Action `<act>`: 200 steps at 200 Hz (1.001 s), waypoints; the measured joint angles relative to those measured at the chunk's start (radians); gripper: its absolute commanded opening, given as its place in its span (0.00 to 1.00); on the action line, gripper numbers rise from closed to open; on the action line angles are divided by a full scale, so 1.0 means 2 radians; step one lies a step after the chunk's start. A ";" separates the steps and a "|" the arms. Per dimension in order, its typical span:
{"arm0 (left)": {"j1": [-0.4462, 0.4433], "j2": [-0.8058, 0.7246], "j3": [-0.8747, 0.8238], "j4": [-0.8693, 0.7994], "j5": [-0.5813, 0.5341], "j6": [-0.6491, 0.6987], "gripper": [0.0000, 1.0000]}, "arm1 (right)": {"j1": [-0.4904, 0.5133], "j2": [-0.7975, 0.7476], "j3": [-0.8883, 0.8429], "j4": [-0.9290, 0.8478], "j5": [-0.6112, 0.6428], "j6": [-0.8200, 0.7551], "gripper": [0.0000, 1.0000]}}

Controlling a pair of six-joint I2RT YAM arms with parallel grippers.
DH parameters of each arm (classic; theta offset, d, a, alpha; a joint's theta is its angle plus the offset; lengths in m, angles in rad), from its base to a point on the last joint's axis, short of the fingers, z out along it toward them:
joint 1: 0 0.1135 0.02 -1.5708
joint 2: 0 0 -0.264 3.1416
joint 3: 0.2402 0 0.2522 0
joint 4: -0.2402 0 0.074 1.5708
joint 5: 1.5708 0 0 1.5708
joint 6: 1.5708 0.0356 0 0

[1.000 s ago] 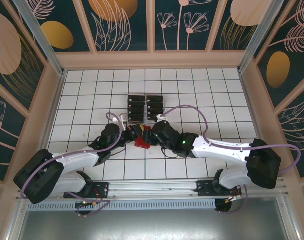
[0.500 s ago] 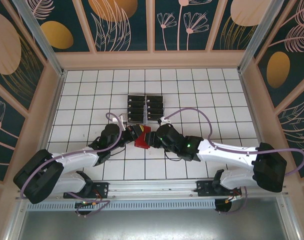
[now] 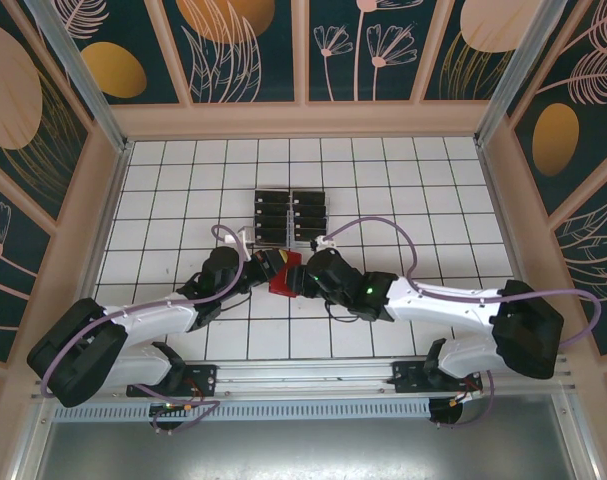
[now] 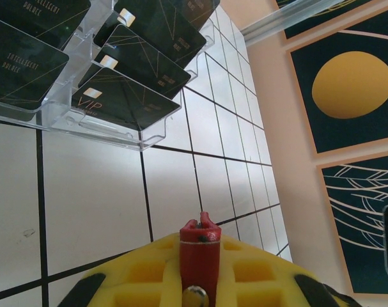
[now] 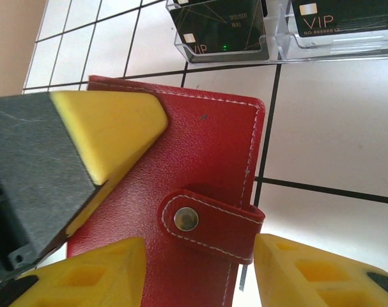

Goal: Put the credit cards into the card holder
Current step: Open the button on the card holder.

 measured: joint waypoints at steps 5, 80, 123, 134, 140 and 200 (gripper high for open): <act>0.000 0.001 0.000 0.000 0.000 0.000 0.00 | 0.000 0.003 0.001 0.000 0.000 0.000 0.48; 0.001 0.007 0.003 0.000 -0.001 0.000 0.00 | 0.000 0.043 0.026 0.005 0.003 -0.012 0.38; 0.002 0.008 0.003 0.000 -0.001 0.000 0.00 | -0.002 0.047 0.028 0.006 0.014 -0.014 0.07; 0.002 0.009 0.003 0.000 -0.002 0.000 0.00 | -0.002 0.047 0.028 0.007 0.014 -0.017 0.00; 0.002 0.010 0.003 0.000 -0.002 0.000 0.00 | -0.002 0.047 0.028 0.008 0.014 -0.017 0.00; 0.001 0.010 0.002 0.001 -0.001 -0.001 0.00 | -0.015 -0.002 -0.005 0.010 0.010 -0.013 0.00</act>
